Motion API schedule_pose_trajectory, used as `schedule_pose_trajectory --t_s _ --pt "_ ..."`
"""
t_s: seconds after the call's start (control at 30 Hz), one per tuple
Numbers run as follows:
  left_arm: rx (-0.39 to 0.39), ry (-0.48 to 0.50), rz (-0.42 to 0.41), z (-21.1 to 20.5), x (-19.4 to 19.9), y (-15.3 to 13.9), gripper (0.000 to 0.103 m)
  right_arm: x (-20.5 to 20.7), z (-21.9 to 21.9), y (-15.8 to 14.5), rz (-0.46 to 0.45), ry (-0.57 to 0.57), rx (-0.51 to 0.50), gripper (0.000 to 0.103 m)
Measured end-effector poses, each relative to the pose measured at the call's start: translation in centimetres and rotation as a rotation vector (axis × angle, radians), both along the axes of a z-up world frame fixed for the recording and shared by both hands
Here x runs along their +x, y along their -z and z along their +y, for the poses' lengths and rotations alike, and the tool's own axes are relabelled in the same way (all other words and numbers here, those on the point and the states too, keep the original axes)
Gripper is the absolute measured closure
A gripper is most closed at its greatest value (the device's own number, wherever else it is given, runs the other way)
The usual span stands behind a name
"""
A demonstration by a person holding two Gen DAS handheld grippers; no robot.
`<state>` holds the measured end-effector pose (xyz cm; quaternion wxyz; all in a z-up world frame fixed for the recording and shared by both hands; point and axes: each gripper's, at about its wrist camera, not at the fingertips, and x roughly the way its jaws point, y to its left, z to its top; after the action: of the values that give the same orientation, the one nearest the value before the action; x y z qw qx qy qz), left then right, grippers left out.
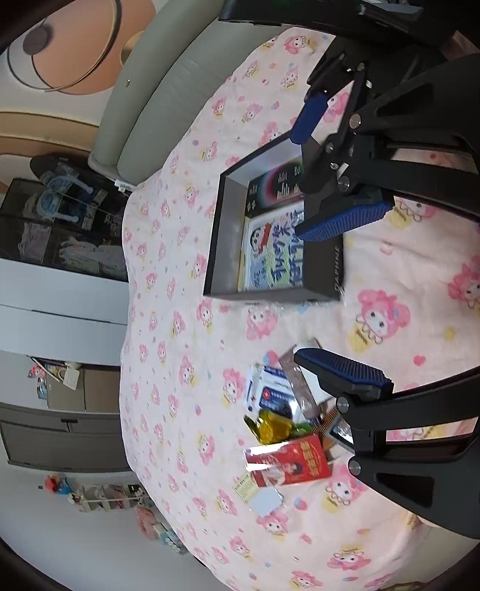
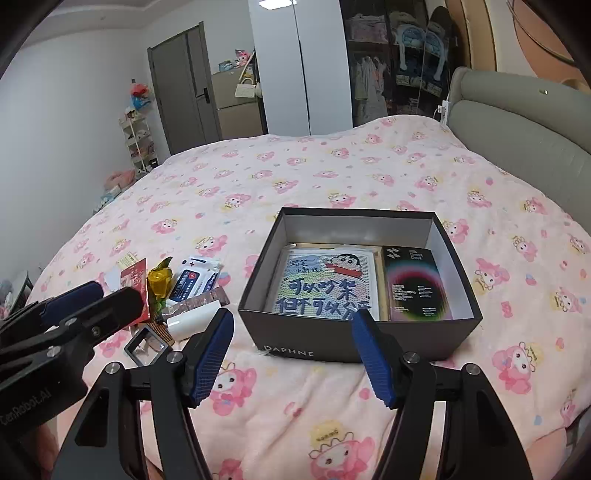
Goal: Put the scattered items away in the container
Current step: 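Withdraw the right tool from the box toward the scattered items, then grasp the black square frame by its edge with the right tool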
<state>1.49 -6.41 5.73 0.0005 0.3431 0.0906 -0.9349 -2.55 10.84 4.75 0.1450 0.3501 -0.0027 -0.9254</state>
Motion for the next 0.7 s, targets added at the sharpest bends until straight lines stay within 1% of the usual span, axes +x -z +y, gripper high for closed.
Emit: schedule_pose_trajectory --t_s 0.17,0.53,0.7 --pt "0.018 -0.038 -0.008 -2.5 1.5 0.7 0.041 0.3 -2.1 -0.1 -0.002 -0.028 -0.016 0.039" --pt "0.083 -0.184 -0.03 -10.1 5.0 2.5 0.041 1.7 -10.1 0.8 -0.001 -0.191 0.027 0.039" --pt "0.128 -0.272 -0.054 -13.8 6.1 4.3 0.041 1.6 -13.8 2.1 -0.013 -0.282 0.038 0.039"
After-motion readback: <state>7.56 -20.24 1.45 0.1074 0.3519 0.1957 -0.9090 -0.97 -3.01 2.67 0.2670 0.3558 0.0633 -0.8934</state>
